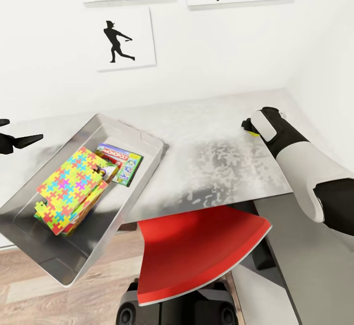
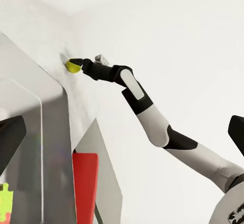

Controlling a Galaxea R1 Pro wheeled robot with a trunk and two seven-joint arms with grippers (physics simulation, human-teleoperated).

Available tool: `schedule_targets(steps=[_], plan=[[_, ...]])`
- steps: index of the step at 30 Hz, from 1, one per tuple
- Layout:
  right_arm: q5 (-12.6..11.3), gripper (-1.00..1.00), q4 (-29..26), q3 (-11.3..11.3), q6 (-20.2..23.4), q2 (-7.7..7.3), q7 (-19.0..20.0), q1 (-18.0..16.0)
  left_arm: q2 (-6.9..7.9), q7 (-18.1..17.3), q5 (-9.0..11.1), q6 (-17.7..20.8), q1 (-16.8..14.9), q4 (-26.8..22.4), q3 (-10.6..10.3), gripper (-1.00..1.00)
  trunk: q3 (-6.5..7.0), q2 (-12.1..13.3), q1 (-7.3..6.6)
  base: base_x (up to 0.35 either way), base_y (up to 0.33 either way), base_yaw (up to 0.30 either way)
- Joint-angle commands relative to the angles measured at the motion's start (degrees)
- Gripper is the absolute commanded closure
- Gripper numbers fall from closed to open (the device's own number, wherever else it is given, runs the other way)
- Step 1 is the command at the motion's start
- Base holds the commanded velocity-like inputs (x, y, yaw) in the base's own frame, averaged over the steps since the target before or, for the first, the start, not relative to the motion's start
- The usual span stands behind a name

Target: Put all the toys in the child's room - the three board games (two on the bed and one on the table), the two jigsaw puzzles on the table, and the tennis ball on the table - inside the toy box on the table in the child's room.

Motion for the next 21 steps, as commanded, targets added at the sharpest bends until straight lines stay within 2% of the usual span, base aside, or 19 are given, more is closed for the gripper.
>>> schedule_targets(steps=[1,21], plan=[[-0.47,-1.00,-0.08,0.49,0.28,-0.08,-0.39,-0.06,0.08,-0.39,0.10,0.60,-0.15,0.06,-0.36,-1.00,-0.15,-0.11,0.03,0.000,0.000,0.035],[-0.82,-1.00,-0.10,0.25,0.43,-0.51,0.15,-0.17,0.08,-0.42,0.05,0.55,-0.15,0.06,-0.36,-1.00,-0.34,-0.11,0.03,0.000,0.000,0.005]])
